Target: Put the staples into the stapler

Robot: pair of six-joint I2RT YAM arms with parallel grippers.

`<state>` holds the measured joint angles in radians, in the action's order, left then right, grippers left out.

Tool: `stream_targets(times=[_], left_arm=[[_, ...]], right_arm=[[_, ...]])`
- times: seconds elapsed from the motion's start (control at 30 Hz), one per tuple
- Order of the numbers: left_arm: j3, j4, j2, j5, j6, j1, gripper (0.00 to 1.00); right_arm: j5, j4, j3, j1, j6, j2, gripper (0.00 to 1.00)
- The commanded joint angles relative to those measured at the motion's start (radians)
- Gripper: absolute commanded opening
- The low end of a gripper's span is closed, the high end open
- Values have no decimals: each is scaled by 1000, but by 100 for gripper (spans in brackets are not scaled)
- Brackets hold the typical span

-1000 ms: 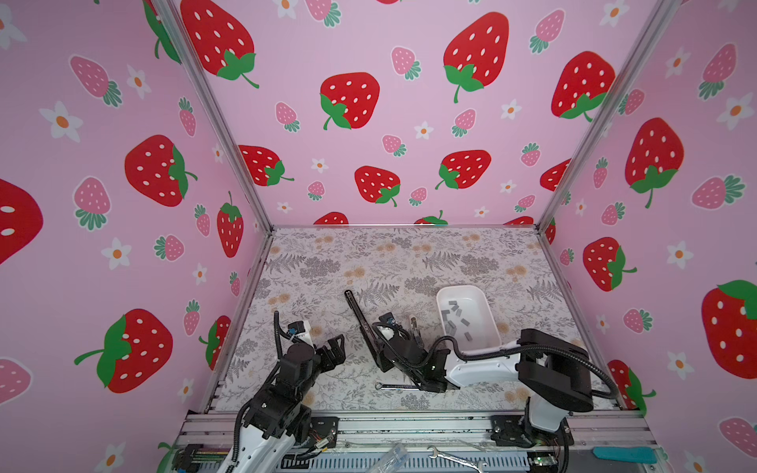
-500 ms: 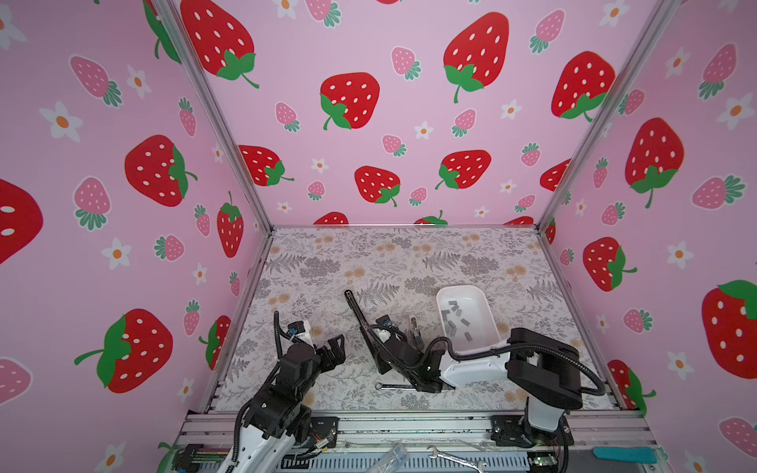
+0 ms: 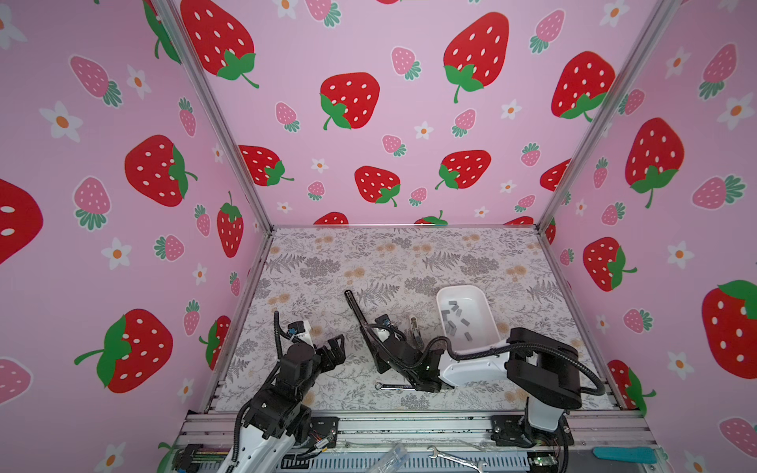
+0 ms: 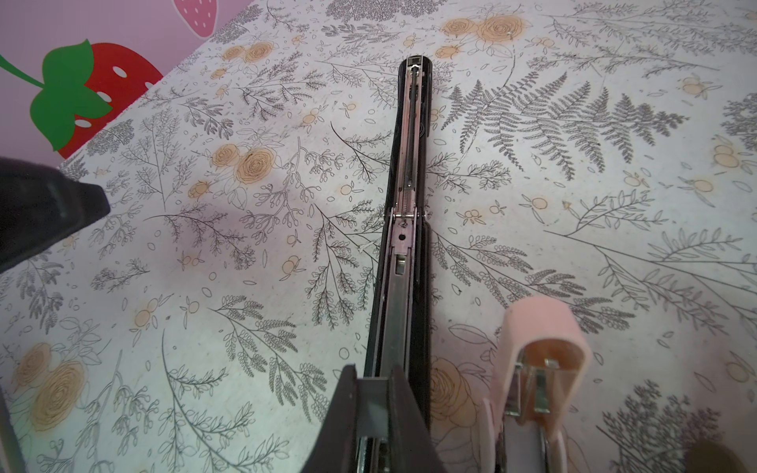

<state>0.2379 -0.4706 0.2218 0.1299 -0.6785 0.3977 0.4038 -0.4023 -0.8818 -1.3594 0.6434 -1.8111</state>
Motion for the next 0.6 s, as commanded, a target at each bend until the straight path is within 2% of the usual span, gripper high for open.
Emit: stream_targets(times=[0.0,0.57], left_arm=[[-8,9,-12,4,0,2,99],[-8,6,-23,7,-2,3,99]], right_arm=[[25,7,-19,-7,23,-25,6],[35,16,-14,-7,31,-31,6]])
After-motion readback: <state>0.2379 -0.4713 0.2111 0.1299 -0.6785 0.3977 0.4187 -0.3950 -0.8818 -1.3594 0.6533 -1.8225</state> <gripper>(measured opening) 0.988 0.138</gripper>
